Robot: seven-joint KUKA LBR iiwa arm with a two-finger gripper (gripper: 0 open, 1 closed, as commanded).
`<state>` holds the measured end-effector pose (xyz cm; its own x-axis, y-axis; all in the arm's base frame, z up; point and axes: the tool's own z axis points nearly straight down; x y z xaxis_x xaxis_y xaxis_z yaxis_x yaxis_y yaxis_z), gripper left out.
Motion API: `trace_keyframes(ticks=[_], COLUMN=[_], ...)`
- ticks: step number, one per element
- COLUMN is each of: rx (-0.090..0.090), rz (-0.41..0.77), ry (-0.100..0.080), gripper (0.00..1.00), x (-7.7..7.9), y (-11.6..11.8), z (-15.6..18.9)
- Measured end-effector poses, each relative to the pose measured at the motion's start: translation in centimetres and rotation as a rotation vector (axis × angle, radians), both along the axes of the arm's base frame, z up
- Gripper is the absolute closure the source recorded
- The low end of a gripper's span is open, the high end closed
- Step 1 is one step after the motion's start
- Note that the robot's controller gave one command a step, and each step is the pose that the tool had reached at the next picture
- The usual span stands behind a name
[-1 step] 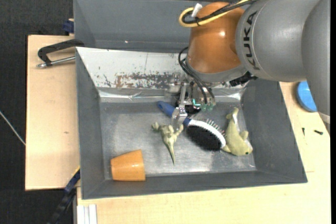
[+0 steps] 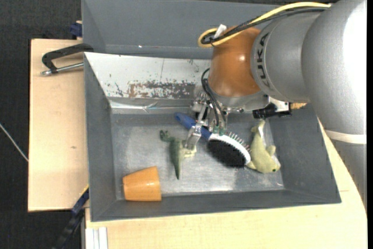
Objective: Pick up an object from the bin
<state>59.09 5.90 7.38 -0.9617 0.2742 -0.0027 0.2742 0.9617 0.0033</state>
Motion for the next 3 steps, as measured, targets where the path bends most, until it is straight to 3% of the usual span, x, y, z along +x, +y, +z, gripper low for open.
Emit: trace_keyframes(ticks=[3], rx=[0.000], rz=[0.004], ry=[-0.001], gripper=[0.00], x=[0.28], y=[0.33], z=[0.36])
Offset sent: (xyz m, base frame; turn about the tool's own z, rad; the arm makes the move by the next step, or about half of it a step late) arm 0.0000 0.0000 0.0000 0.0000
